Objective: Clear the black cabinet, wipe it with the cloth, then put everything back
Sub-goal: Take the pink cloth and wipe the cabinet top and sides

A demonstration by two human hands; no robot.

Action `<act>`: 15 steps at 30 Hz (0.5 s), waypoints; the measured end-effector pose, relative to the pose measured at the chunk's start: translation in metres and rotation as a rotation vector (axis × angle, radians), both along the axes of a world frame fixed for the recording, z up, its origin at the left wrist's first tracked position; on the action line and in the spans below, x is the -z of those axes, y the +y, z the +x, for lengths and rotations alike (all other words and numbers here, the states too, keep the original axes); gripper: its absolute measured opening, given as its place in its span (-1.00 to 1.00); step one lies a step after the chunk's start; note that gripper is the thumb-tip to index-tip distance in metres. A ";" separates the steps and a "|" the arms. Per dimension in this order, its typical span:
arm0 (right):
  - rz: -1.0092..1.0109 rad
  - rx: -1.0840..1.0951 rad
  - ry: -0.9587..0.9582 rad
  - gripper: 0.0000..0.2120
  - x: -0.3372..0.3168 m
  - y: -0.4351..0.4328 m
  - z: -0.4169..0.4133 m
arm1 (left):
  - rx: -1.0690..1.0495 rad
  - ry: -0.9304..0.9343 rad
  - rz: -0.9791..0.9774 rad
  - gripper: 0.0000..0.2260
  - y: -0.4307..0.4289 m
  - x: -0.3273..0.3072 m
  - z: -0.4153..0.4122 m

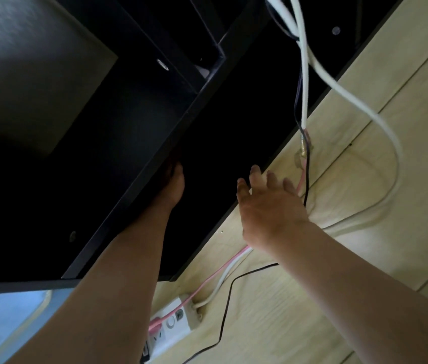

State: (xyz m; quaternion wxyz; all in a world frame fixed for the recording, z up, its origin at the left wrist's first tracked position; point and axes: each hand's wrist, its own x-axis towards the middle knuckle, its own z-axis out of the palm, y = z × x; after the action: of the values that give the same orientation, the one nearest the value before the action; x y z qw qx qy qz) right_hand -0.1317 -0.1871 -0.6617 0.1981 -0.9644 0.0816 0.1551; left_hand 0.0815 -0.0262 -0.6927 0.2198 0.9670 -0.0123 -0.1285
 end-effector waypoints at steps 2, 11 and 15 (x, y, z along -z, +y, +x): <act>0.013 0.001 0.016 -0.23 -0.004 -0.002 0.001 | -0.008 -0.001 0.084 -0.41 -0.005 -0.002 -0.015; 0.016 -0.061 0.050 -0.23 -0.017 -0.012 -0.016 | 0.121 0.100 0.332 -0.48 -0.040 -0.006 -0.111; -0.005 -0.190 -0.138 -0.41 -0.030 -0.011 -0.053 | 0.124 0.098 0.277 -0.50 -0.047 -0.009 -0.129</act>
State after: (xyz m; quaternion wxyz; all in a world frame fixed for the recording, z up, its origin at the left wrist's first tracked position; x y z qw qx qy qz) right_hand -0.1851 -0.1977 -0.6320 0.1852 -0.9767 -0.0234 0.1062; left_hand -0.0473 -0.0732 -0.6840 0.0763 0.9779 -0.0432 -0.1895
